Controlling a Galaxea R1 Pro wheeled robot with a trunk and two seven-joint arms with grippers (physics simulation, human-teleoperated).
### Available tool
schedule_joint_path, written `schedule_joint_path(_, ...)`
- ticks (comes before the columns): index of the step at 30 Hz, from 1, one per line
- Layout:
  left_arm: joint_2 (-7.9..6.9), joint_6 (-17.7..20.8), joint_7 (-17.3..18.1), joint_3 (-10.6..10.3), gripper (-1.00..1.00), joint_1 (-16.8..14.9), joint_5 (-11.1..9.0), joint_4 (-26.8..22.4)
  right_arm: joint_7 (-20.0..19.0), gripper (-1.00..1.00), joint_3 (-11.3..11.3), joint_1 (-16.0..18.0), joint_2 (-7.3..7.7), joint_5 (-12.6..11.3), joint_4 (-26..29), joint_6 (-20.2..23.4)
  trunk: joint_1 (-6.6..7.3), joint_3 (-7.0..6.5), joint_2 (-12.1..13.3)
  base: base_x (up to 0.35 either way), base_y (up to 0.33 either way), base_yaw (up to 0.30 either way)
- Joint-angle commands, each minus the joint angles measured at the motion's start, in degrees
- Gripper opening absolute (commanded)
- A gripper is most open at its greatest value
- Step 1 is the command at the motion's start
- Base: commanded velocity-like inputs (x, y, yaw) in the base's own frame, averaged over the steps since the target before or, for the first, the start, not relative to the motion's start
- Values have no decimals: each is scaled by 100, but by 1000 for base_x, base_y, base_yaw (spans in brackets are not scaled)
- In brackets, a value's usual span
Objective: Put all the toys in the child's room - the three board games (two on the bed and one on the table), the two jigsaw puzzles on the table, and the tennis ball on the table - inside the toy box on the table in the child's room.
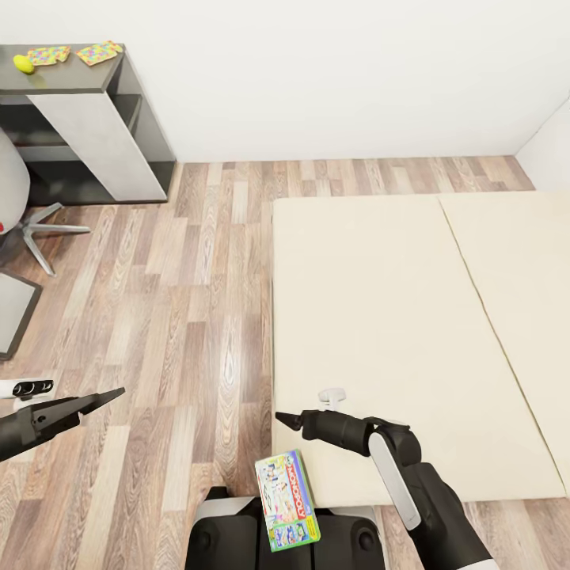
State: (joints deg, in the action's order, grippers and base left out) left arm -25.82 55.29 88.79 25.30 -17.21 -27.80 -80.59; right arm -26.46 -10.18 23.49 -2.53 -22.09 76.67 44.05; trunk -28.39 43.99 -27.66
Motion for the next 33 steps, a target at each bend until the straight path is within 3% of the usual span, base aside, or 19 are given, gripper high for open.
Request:
schedule_joint_path(1,0,61,21,0,100,-1,3,-1,-8,100,13,-3,-2,-5,14,39,-3,-4,-7,0,0,0)
schedule_joint_path(12,7,58,24,-1,100,-1,3,-1,-9,100,33,-11,-2,-5,21,43,-3,-108,-7,0,0,0)
schedule_joint_path(33,12,48,15,-8,100,-1,8,5,-40,100,505,-11,-2,-21,-35,24,-3,-307,-7,0,0,0)
